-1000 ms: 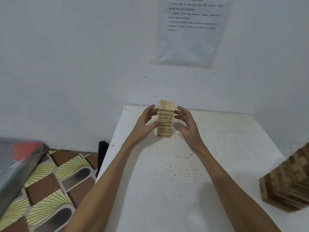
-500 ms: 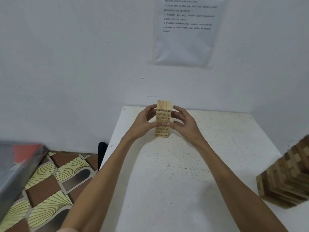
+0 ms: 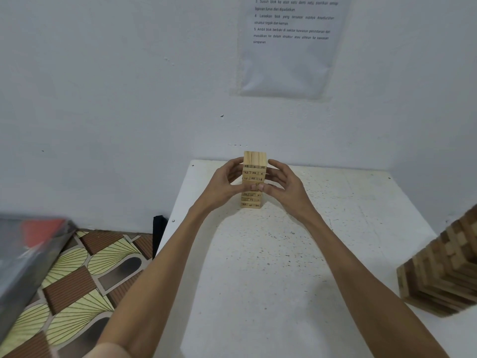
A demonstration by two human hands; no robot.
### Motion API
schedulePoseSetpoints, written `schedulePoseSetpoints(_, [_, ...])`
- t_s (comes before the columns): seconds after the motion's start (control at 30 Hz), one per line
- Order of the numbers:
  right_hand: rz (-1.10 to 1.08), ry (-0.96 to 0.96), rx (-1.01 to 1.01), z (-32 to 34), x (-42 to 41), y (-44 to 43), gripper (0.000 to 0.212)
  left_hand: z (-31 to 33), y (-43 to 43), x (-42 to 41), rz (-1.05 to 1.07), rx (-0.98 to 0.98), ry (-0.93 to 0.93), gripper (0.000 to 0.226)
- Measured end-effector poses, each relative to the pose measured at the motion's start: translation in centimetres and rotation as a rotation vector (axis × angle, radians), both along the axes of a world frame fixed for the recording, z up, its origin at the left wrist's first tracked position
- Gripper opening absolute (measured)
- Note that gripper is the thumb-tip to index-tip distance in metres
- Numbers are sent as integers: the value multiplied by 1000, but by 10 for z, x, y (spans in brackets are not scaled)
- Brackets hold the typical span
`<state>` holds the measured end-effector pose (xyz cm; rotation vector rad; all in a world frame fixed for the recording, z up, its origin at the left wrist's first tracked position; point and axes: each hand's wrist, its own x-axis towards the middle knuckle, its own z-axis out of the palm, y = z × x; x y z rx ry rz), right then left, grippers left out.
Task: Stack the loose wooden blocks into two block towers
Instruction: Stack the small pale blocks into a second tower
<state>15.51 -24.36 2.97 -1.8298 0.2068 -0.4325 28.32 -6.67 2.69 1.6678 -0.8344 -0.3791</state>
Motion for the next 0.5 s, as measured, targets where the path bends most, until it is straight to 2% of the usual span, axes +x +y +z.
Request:
schedulePoseSetpoints(0.3, [8, -5, 4, -1, 1, -2, 74, -2, -3, 1, -10, -7, 8, 83])
schedulePoseSetpoints(0.5, [-14, 2, 19, -9, -1, -2, 84, -11, 1, 0, 14, -3, 37, 98])
